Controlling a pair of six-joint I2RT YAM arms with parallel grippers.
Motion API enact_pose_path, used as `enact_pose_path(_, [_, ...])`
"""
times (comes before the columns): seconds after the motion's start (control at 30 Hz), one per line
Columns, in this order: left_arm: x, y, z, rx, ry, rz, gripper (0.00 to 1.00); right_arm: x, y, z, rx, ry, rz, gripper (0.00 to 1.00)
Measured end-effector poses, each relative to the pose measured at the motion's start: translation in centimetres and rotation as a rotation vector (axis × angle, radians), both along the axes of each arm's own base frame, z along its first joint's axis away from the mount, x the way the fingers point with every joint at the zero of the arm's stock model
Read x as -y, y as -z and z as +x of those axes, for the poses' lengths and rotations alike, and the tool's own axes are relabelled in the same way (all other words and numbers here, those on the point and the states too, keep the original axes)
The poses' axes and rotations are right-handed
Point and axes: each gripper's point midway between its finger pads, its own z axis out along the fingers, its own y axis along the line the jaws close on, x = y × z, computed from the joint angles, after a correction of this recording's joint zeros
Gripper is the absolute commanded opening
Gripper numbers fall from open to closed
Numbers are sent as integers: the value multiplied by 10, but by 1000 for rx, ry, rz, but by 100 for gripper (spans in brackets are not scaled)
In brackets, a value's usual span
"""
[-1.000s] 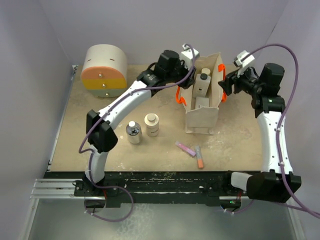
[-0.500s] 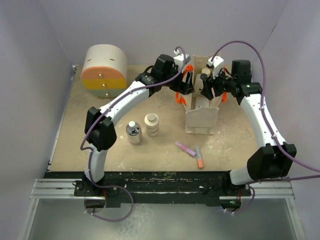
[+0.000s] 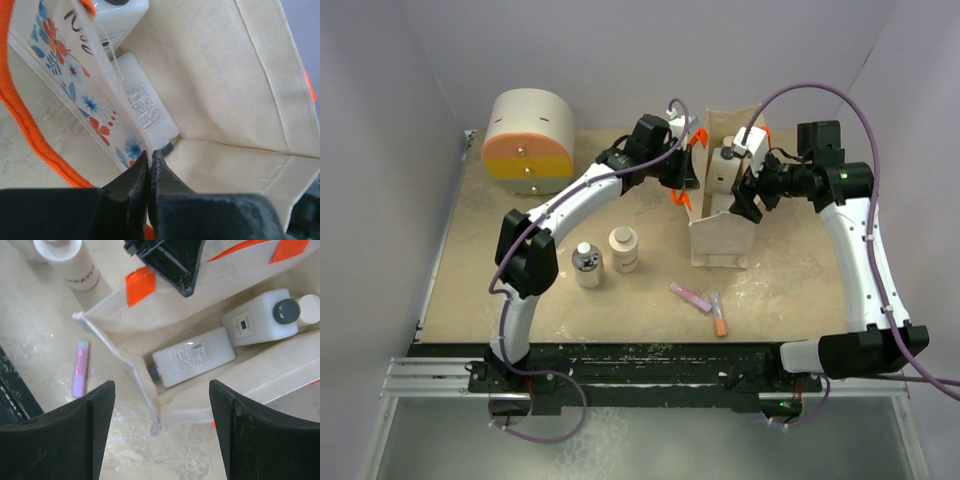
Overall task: Place the personal care products into the canvas bag
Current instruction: Move the canvas bag to the center of the board.
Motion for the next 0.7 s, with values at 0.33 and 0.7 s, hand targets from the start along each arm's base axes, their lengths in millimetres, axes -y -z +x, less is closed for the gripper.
enact_pose_path(0.33, [-10, -3, -2, 11, -5, 35, 0, -1, 36, 1, -64, -60, -71, 77])
enact_pose_path(0.7, [-38, -19, -22, 32, -13, 92, 0, -25, 62, -9, -118, -167, -92, 70])
